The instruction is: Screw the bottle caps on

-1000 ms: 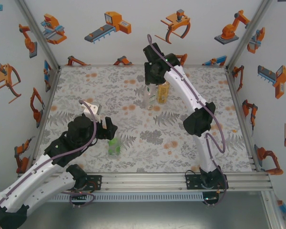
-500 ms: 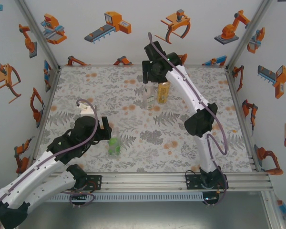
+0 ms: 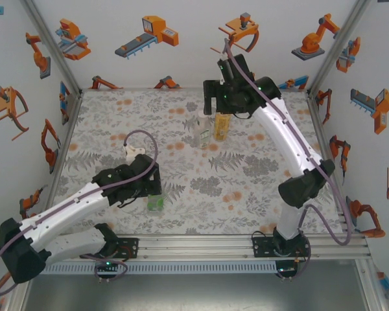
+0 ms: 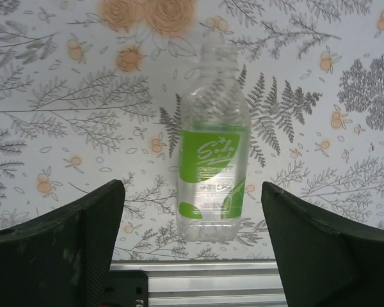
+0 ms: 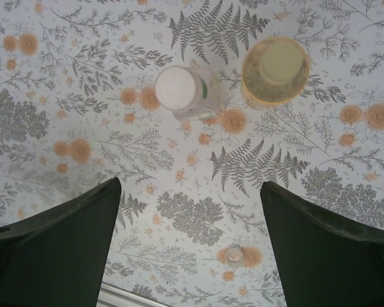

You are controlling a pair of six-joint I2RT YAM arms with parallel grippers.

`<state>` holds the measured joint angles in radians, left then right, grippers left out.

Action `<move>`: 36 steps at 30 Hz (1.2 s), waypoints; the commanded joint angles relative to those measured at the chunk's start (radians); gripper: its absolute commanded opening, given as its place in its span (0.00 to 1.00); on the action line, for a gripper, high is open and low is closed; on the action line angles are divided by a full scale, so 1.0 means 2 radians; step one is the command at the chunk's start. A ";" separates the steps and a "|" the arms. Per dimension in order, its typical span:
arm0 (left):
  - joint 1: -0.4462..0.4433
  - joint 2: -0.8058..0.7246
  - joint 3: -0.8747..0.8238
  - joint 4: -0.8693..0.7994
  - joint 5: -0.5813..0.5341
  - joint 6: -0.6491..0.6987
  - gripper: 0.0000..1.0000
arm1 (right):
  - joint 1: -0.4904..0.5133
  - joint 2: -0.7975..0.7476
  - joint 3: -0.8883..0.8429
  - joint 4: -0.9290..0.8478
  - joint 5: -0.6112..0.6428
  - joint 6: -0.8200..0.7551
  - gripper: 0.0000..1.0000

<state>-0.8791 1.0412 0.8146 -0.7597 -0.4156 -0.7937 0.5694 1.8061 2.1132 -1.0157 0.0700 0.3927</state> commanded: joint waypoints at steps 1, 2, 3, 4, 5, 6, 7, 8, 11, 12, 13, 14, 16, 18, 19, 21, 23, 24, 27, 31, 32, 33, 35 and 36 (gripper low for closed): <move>-0.012 0.036 0.019 -0.004 0.021 -0.013 0.80 | -0.009 -0.039 -0.059 0.041 -0.001 -0.004 0.82; -0.013 0.049 0.020 0.004 0.035 -0.011 0.80 | -0.012 -0.050 -0.079 0.047 -0.002 -0.003 0.82; -0.014 0.063 0.022 0.006 0.044 -0.014 0.81 | -0.015 -0.060 -0.095 0.052 -0.003 -0.002 0.82; -0.014 0.073 0.023 0.007 0.049 -0.019 0.81 | -0.017 -0.068 -0.109 0.054 -0.002 -0.001 0.82; -0.014 0.085 0.021 0.007 0.056 -0.023 0.82 | -0.019 -0.077 -0.123 0.056 -0.002 0.001 0.82; -0.014 0.097 0.021 0.006 0.060 -0.028 0.82 | -0.021 -0.085 -0.135 0.059 -0.002 0.000 0.82; -0.014 0.106 0.020 0.004 0.063 -0.031 0.82 | -0.022 -0.091 -0.144 0.060 -0.003 0.000 0.82; -0.014 0.116 0.020 0.004 0.068 -0.031 0.81 | -0.023 -0.098 -0.152 0.060 -0.004 0.001 0.82; -0.014 0.140 0.016 0.011 0.083 -0.029 0.81 | -0.024 -0.118 -0.177 0.068 -0.003 0.003 0.82; -0.014 0.149 0.011 0.019 0.089 -0.025 0.80 | -0.024 -0.122 -0.183 0.068 -0.002 0.003 0.82; -0.014 0.159 0.008 0.023 0.091 -0.025 0.79 | -0.025 -0.126 -0.189 0.068 0.000 0.005 0.82; -0.014 0.167 0.006 0.023 0.091 -0.026 0.78 | -0.025 -0.130 -0.194 0.071 0.000 0.006 0.82; -0.014 0.176 0.002 0.032 0.095 -0.024 0.76 | -0.026 -0.135 -0.204 0.074 -0.002 0.008 0.81; -0.013 0.182 -0.007 0.045 0.096 -0.028 0.76 | -0.026 -0.138 -0.210 0.075 -0.005 0.010 0.81; -0.013 0.185 -0.012 0.053 0.099 -0.029 0.76 | -0.026 -0.138 -0.211 0.076 -0.007 0.011 0.81; -0.011 0.196 -0.017 0.056 0.100 -0.035 0.74 | -0.026 -0.138 -0.214 0.076 -0.011 0.014 0.81; -0.010 0.204 -0.016 0.048 0.098 -0.042 0.72 | -0.026 -0.138 -0.218 0.076 -0.015 0.018 0.81; -0.009 0.205 -0.018 0.048 0.098 -0.044 0.72 | -0.026 -0.138 -0.220 0.076 -0.016 0.022 0.81; -0.005 0.205 -0.027 0.052 0.105 -0.052 0.70 | -0.026 -0.143 -0.233 0.082 -0.020 0.030 0.80; -0.004 0.196 -0.036 0.050 0.104 -0.059 0.65 | -0.026 -0.148 -0.242 0.086 -0.021 0.034 0.80; -0.002 0.194 -0.039 0.051 0.105 -0.060 0.64 | -0.026 -0.148 -0.243 0.086 -0.020 0.033 0.80; -0.001 0.194 -0.042 0.052 0.106 -0.061 0.64 | -0.026 -0.148 -0.242 0.086 -0.018 0.033 0.80; 0.004 0.197 -0.047 0.057 0.114 -0.062 0.64 | -0.026 -0.148 -0.241 0.086 -0.017 0.032 0.79; 0.006 0.200 -0.048 0.059 0.118 -0.062 0.64 | -0.026 -0.149 -0.239 0.086 -0.018 0.032 0.78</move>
<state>-0.8791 1.4406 0.7486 -0.6395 -0.1993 -0.8906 0.5236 1.5429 1.6333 -0.8558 0.0372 0.4450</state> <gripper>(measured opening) 0.644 0.792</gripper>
